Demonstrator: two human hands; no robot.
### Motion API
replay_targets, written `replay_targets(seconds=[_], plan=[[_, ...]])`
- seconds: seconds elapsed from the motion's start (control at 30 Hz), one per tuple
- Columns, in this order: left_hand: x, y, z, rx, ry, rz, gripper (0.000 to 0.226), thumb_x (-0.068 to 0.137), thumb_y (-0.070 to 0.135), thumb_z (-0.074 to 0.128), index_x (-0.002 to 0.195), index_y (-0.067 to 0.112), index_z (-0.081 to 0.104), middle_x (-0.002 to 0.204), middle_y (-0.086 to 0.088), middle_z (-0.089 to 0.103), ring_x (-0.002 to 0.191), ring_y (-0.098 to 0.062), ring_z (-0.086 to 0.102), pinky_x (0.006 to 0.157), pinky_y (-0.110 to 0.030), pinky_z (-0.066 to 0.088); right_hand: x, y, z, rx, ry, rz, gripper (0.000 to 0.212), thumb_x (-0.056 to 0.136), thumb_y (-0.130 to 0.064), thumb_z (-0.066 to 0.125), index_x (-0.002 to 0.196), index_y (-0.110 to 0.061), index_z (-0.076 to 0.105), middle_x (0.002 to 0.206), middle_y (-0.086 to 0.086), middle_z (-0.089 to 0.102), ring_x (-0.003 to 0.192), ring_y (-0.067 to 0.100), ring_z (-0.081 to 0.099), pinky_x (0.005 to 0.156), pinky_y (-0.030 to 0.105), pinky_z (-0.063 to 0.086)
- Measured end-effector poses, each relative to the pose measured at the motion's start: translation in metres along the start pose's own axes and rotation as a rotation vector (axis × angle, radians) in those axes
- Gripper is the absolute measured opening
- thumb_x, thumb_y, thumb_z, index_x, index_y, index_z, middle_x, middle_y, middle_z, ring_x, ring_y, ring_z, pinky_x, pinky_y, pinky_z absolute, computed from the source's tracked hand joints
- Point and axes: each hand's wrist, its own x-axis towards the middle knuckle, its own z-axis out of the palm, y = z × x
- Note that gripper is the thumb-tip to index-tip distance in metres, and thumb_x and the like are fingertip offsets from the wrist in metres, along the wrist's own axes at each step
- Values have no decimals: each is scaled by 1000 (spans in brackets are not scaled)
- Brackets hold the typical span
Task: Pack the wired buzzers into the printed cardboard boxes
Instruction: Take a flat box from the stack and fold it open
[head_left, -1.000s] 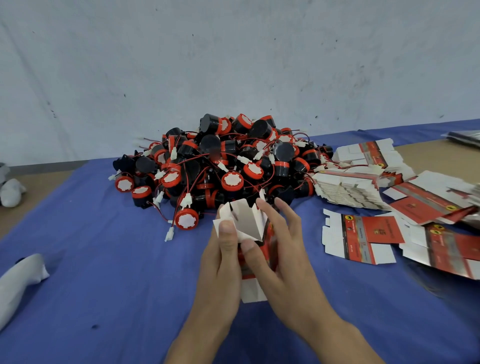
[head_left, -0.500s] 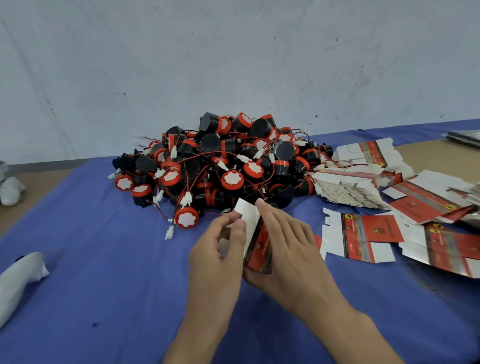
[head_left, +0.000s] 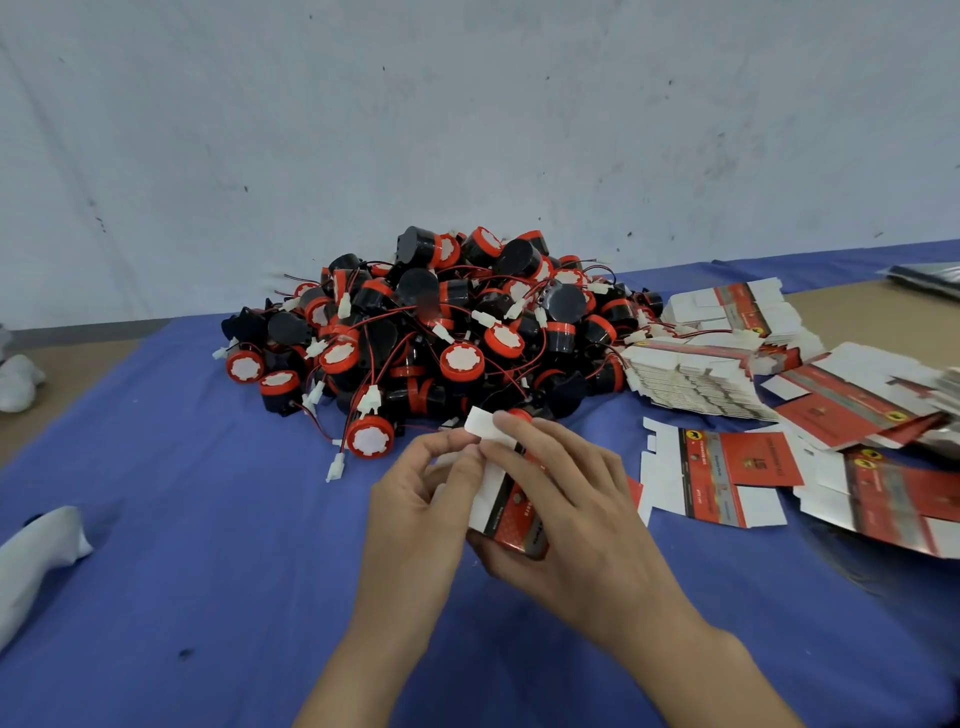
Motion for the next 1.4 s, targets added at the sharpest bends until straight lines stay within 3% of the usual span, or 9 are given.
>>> replay_targets(seconds=[0.27, 0.4, 0.53, 0.7, 0.9, 1.1, 1.27, 1.3, 1.4], plan=[[-3, -2, -1, 218, 0, 189, 20, 105, 39, 46, 105, 46, 65, 96, 20, 71, 88, -1, 68, 64, -13, 52, 4, -5, -5, 25, 60, 5, 48, 88, -49, 61, 129, -23, 66, 140, -4, 60, 128, 29, 55, 102, 42, 46], [-4, -3, -5, 342, 44, 332, 22, 100, 53, 40, 109, 47, 59, 90, 16, 67, 77, -15, 65, 57, -32, 54, 5, -6, -8, 33, 88, 21, 45, 90, -48, 61, 129, -26, 66, 139, -4, 60, 127, 29, 53, 100, 43, 46], [-6, -2, -5, 409, 52, 422, 20, 102, 55, 36, 112, 54, 53, 102, 24, 66, 88, -5, 67, 62, -15, 51, 3, -7, -10, 56, 101, 13, 44, 91, -48, 62, 127, -25, 66, 139, -7, 59, 129, 28, 48, 103, 41, 42], [-8, -1, -5, 453, 62, 465, 18, 102, 59, 33, 112, 60, 48, 99, 25, 65, 81, -1, 66, 58, -5, 44, 4, -6, -10, 78, 123, 6, 40, 90, -48, 63, 123, -24, 64, 137, -6, 60, 131, 25, 45, 106, 36, 38], [-9, 0, -4, 437, 90, 481, 16, 102, 51, 38, 108, 56, 52, 95, 23, 65, 79, -4, 67, 55, -7, 46, 4, -6, -11, 121, 128, 41, 38, 92, -52, 61, 119, -25, 60, 135, -2, 61, 128, 27, 48, 102, 44, 46], [-11, 5, -2, 262, 214, 425, 13, 98, 50, 43, 97, 47, 56, 83, 14, 68, 67, -2, 70, 53, -4, 44, 5, -9, -12, 152, 133, 68, 36, 90, -48, 63, 114, -22, 62, 133, 0, 62, 123, 29, 50, 96, 49, 49], [-11, 1, -4, 351, 159, 432, 22, 103, 49, 36, 106, 42, 57, 82, 16, 69, 64, -3, 64, 50, -6, 41, 6, -8, -12, 144, 164, 47, 35, 90, -49, 63, 116, -26, 55, 131, 0, 63, 125, 28, 49, 100, 47, 48], [-11, 0, -4, 371, 132, 430, 25, 103, 50, 34, 110, 43, 56, 88, 18, 70, 69, -1, 65, 54, -8, 44, 6, -8, -11, 135, 169, 33, 35, 90, -50, 63, 116, -27, 55, 130, -1, 64, 126, 27, 48, 101, 45, 46], [-9, -1, -6, 432, 92, 435, 31, 104, 56, 29, 123, 51, 53, 117, 23, 67, 113, -6, 63, 86, -19, 50, 6, -9, -10, 80, 179, -21, 35, 89, -48, 63, 116, -28, 55, 128, -3, 66, 127, 26, 48, 102, 38, 42]])
